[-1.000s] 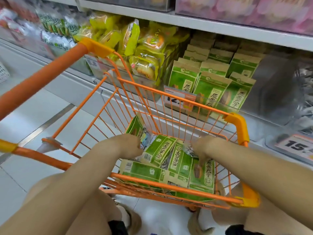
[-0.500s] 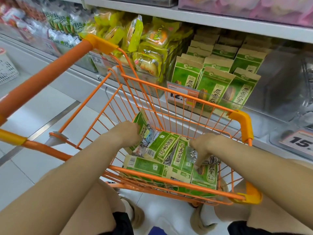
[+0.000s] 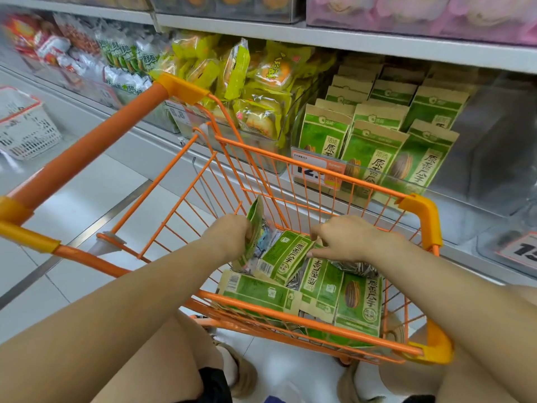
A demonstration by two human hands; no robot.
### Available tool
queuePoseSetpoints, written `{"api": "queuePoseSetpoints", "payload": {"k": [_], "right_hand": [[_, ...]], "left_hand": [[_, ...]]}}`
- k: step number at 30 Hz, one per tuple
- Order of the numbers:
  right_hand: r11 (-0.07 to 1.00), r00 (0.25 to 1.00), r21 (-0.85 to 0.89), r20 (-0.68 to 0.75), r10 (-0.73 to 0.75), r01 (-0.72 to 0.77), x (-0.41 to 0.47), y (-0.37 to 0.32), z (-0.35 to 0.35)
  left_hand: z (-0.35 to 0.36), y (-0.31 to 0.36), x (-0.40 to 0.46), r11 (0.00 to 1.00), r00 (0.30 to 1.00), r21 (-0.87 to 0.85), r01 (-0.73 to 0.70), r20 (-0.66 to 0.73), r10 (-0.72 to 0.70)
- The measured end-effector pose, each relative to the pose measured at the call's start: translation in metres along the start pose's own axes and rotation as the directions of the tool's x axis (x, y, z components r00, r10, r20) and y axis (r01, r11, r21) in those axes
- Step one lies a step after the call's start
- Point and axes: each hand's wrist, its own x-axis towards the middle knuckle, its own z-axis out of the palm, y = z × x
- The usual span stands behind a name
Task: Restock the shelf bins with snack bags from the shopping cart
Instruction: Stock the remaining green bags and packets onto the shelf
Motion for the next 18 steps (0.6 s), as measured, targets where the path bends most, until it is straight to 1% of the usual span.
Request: {"api": "queuePoseSetpoints", "payload": {"k": [2,3,4,5,6,7,8,9,10,11,12,13,14,15,16,17,18], "right_hand": [[0.998,1.0,0.066,-0.009,0.022,-0.021,0.0,0.001,-0.001],[0.992,0.999,0.125,-0.023,0.039,-0.036,0.001,0.002,-0.002],[0.981,0.997,0.189,-0.041,0.059,-0.05,0.001,0.003,-0.003],[0.966,0.995,0.25,-0.052,0.083,-0.067,0.0,0.004,-0.005],[0.946,0.993,0.313,-0.054,0.107,-0.085,-0.001,0.005,-0.006],[0.911,0.99,0.398,-0.034,0.135,-0.11,-0.002,0.006,-0.009],[0.841,0.986,0.521,0.006,0.167,-0.146,-0.004,0.008,-0.011],[0.716,0.979,0.673,0.068,0.191,-0.187,-0.006,0.008,-0.015],[0.547,0.974,0.809,0.139,0.177,-0.215,-0.007,0.008,-0.018],[0.378,0.976,0.901,0.177,0.125,-0.212,-0.01,0.007,-0.024],[0.251,0.984,0.952,0.166,0.062,-0.176,-0.012,0.007,-0.029],[0.155,0.993,0.98,0.12,0.019,-0.122,-0.015,0.007,-0.034],[0.075,0.998,0.996,0.056,0.009,-0.057,-0.017,0.007,-0.038],[0.007,0.999,1.0,-0.002,0.044,0.002,-0.018,0.009,-0.04],[-0.032,0.993,0.998,-0.052,0.104,0.055,-0.018,0.01,-0.042],[-0.031,0.98,0.994,-0.094,0.173,0.101,-0.018,0.012,-0.043],[0.004,0.963,0.991,-0.129,0.237,0.131,-0.017,0.015,-0.043]], "left_hand": [[-0.006,0.001,-0.004,0.987,0.996,-0.149,0.054,-0.056,-0.063],[-0.01,0.0,-0.006,0.954,0.991,-0.284,0.096,-0.064,-0.118],[-0.016,-0.002,-0.009,0.867,0.98,-0.474,0.154,-0.036,-0.194],[-0.025,-0.002,-0.014,0.707,0.967,-0.678,0.202,0.025,-0.252],[-0.034,-0.003,-0.02,0.508,0.96,-0.832,0.222,0.095,-0.264],[-0.043,-0.003,-0.028,0.337,0.962,-0.914,0.227,0.157,-0.221],[-0.051,-0.001,-0.034,0.225,0.971,-0.949,0.22,0.19,-0.147],[-0.057,0.001,-0.041,0.152,0.977,-0.965,0.213,0.205,-0.066],[-0.062,0.005,-0.046,0.122,0.981,-0.974,0.193,0.196,0.013],[-0.066,0.011,-0.051,0.124,0.982,-0.979,0.16,0.17,0.082],[-0.068,0.015,-0.054,0.163,0.98,-0.98,0.112,0.136,0.143],[-0.068,0.02,-0.056,0.226,0.977,-0.972,0.059,0.103,0.187],[-0.068,0.023,-0.055,0.293,0.973,-0.956,0.01,0.078,0.219],[-0.067,0.023,-0.052,0.354,0.969,-0.935,-0.021,0.069,0.239],[-0.066,0.021,-0.048,0.417,0.963,-0.908,-0.032,0.083,0.256],[-0.065,0.02,-0.043,0.513,0.958,-0.857,-0.041,0.112,0.264],[-0.062,0.018,-0.037,0.66,0.952,-0.749,-0.067,0.151,0.267]]}}
